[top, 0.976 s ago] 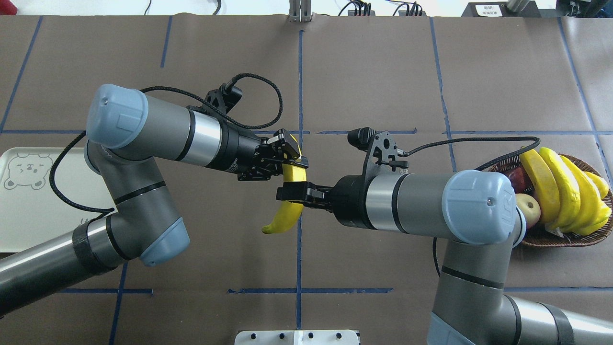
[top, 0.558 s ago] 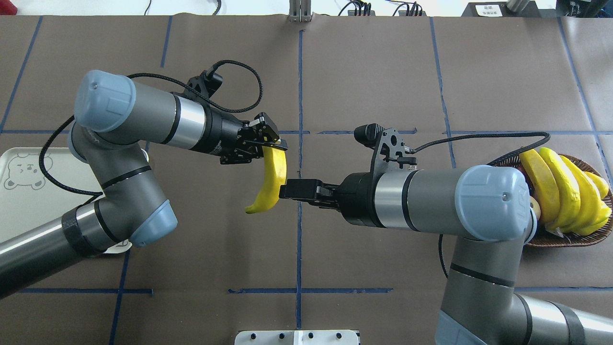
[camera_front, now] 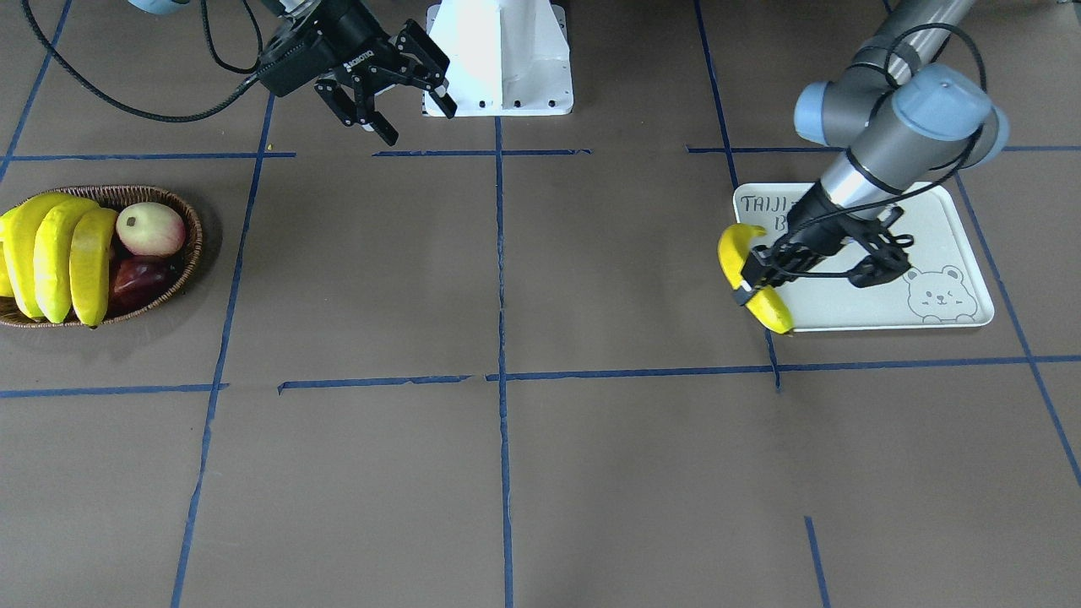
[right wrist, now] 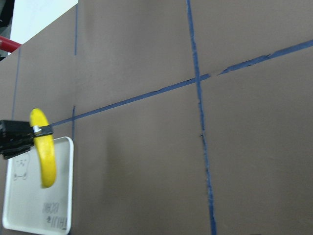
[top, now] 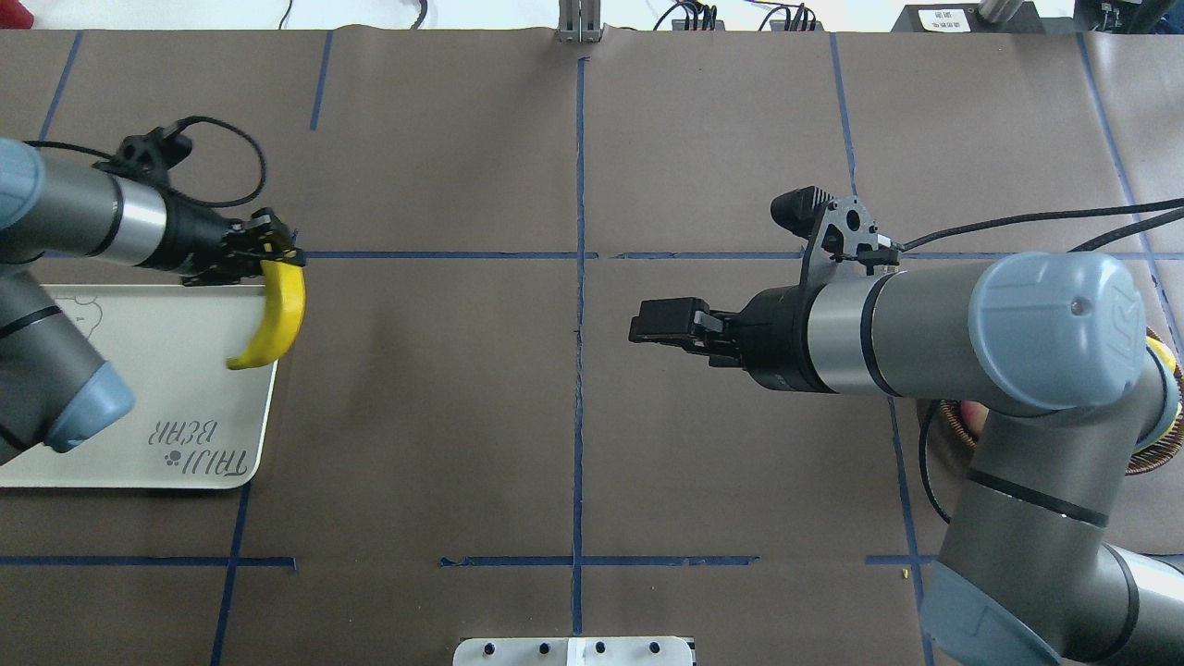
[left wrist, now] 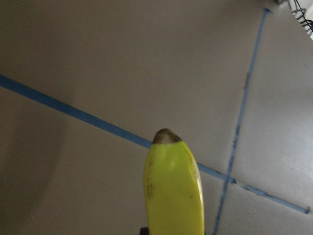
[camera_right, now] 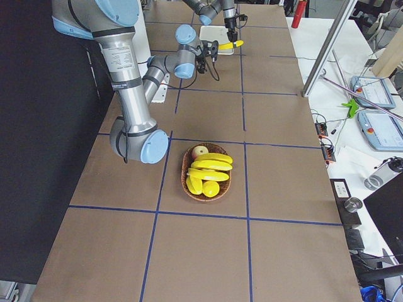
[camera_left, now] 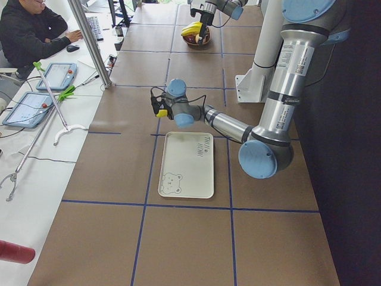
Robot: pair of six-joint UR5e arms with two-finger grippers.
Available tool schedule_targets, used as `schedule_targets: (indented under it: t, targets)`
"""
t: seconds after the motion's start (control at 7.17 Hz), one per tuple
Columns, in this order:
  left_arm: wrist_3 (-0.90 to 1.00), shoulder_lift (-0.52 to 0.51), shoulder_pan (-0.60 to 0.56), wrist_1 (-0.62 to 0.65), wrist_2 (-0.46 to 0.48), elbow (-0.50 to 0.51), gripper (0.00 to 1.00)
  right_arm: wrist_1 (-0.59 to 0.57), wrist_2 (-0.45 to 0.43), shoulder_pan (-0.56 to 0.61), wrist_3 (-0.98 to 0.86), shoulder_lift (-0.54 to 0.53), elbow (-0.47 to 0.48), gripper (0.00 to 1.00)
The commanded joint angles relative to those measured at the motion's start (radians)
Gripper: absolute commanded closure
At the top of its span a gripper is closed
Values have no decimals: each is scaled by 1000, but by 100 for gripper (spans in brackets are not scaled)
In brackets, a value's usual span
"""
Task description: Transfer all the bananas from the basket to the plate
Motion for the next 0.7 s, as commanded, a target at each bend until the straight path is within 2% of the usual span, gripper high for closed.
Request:
schedule_targets:
  t: [0.0, 0.14, 0.56]
  targets:
    - [258, 235, -96, 2, 4, 8, 100, -225, 1, 18, -153, 6, 46, 0]
    - [322, 303, -125, -5, 2, 4, 100, -229, 1, 19, -168, 0, 46, 0]
    - [324, 299, -121, -4, 4, 18, 100, -230, 1, 26, -169, -2, 49, 0]
